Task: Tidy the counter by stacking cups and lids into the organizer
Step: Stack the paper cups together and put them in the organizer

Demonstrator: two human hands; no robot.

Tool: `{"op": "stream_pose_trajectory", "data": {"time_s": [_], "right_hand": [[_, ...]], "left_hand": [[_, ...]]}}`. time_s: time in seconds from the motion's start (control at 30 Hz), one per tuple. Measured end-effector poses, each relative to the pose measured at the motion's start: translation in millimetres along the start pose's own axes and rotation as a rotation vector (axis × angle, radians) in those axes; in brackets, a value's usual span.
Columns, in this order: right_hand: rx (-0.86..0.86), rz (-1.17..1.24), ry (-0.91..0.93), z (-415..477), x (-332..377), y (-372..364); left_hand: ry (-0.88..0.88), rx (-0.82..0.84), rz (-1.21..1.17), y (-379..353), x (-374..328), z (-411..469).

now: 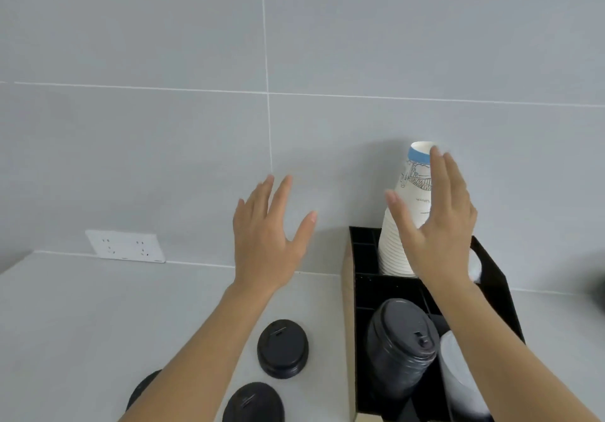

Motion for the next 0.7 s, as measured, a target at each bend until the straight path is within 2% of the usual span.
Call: {"op": "stream_pose_trajectory", "data": {"time_s": [0.17, 0.37, 0.7], "right_hand": [[0.112, -0.038, 0.136, -52.2, 58.8, -32.4], [0.250, -0.117, 0.185, -113.7, 115.1, -81.9], [0.532, -0.230, 0.032, -211.1, 156.0, -145.1]], "left_hand": [[0.041, -0.021, 0.013, 43.5, 52.5, -37.0], [0.109, 0.008, 0.041, 83.9, 122.5, -74.0], [0.186, 0.111, 0.051, 110.7, 209.5, -130.8]]}}
Point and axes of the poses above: each hand's wrist, its own z-axis towards the middle knuckle, its own y-axis out of the back of the hand, x = y × z, the point moved 2 cm from there along z, towards the middle knuckle, and after that the axes turned 2 degrees about -y, right-handed, at the moved point
